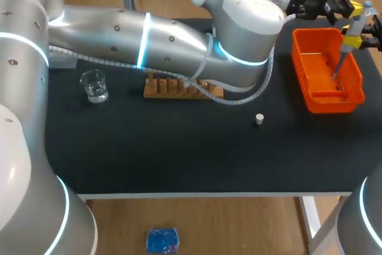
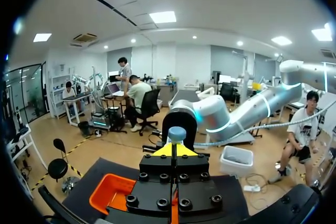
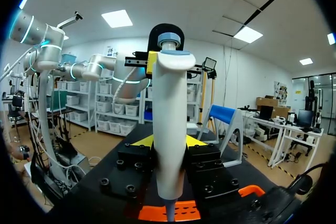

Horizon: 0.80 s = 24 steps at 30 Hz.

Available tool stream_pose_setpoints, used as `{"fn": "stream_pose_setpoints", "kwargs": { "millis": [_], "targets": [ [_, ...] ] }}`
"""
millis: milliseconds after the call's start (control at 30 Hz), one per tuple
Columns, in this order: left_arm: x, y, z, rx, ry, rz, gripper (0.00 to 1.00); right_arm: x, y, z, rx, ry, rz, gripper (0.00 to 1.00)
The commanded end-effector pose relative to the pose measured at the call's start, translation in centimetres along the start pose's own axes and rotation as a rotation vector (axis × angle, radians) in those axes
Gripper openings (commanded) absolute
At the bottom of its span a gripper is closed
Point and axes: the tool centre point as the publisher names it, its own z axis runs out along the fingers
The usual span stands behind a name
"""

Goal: Invert the test tube, pick up the pipette, mount the tip to pipette, aspirate from beaker and dispense into the tube, eject the tip, return the pipette, and cap with the stopper.

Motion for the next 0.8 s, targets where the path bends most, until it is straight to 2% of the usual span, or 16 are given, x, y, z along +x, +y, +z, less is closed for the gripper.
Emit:
{"fn": "stream_pose_setpoints", "kwargs": {
  "millis": [33,800],
  "targets": [
    [-0.2,1.4,1.3,0.109,-0.002,-0.001,0.0,-0.2,1.0,0.2,0.0,0.005,-0.001,0.0],
    [0.0,2.7,1.4,0.095,-0.012,-0.023,0.0,-0.2,1.0,0.2,0.0,0.005,-0.001,0.0]
  ]
}}
